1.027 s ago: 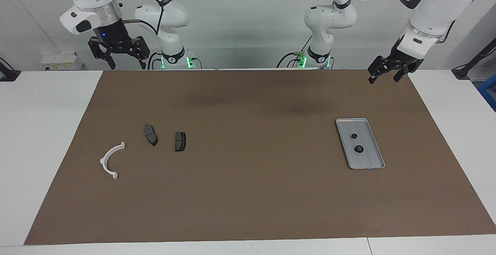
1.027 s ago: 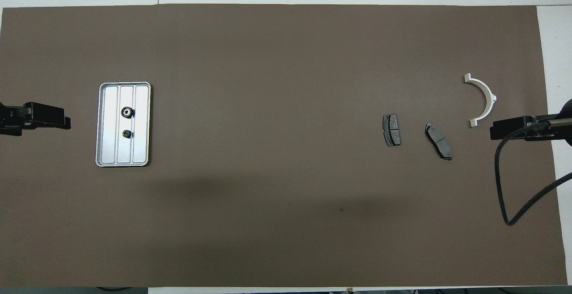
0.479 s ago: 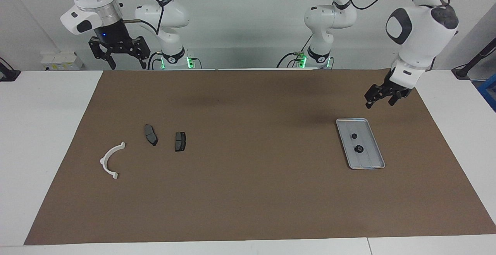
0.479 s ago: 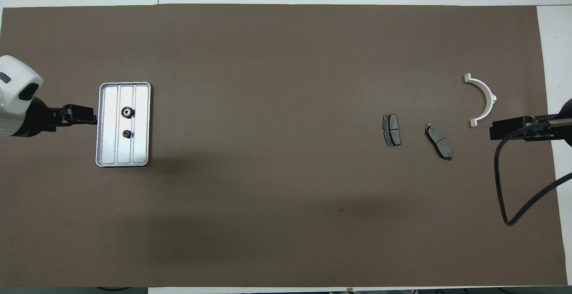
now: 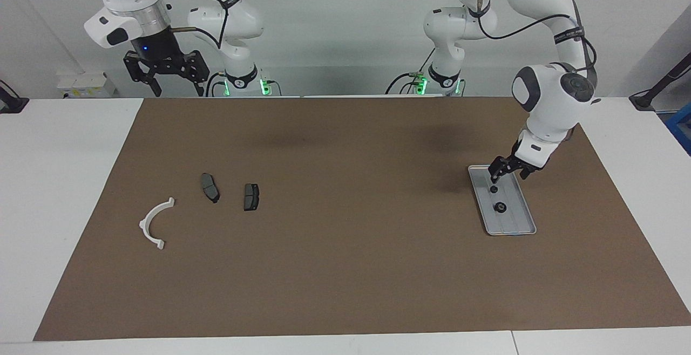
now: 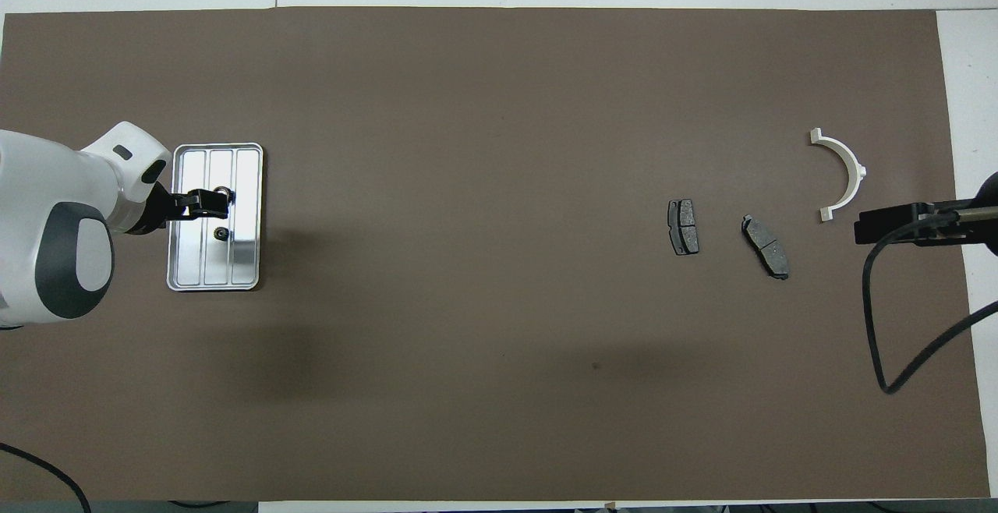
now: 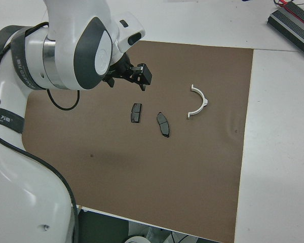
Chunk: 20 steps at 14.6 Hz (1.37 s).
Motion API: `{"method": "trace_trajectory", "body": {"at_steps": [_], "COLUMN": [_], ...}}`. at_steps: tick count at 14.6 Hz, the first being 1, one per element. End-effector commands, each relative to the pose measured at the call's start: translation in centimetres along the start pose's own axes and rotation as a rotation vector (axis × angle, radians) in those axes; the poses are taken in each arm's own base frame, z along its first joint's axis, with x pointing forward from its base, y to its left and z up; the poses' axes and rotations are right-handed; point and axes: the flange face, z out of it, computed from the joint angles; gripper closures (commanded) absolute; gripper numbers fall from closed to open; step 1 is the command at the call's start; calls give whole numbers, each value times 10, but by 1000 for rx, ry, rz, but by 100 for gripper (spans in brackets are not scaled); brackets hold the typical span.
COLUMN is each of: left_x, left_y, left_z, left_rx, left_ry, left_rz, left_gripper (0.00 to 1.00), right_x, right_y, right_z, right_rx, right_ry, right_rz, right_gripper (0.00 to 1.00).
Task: Place bearing gear from tray to pile
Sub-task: 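Reach the left gripper into the silver tray and grasp a black bearing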
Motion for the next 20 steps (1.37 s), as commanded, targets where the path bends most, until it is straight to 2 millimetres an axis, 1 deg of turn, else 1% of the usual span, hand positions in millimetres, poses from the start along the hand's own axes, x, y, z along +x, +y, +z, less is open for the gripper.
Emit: {"method": "trace_trajectory", "body": {"at_steps": [1,2,3,6,7,10,12,13,15,17,19,20], "left_x": [0,-1,-3,-12,-13,-18,-18,-18,-21,-20,-21,-20], "left_y": [-7,-9,-8,-9,-9,-9,-7,-6,-7,-7,-7,-8], "left_z": [21,28,31,38,40,50,50,51,53,53,53,53], "left_rx": [15,16,16,16,16,17,17,17,17,17,17,17], "left_ry": [-6,-12,-17,-32,-32,-29,-29,-31,-35,-32,-31,-23], "left_rz": [-3,-5,-4,-5,-3,-4,-7,-7,-1,1,1,-1], "left_gripper": [5,5,5,9,9,9,9,10,12,20,31,33], "right_x": [-6,-8,-10,-10,-10,-11,-12,-12,-6,3,19,29], "right_y": [-1,3,5,1,4,2,1,1,0,-2,-16,-17], "right_z": [-8,-14,-18,-19,-18,-16,-12,-6,16,48,82,99], "right_rx": [24,26,26,25,27,27,27,27,26,27,28,28], "right_ry": [14,26,32,34,32,29,23,14,0,24,4,-4], "right_rz": [-23,-16,-15,-22,-19,-19,-20,-19,-12,-9,16,47], "right_gripper": [0,0,0,0,0,0,0,0,1,3,4,4]}}
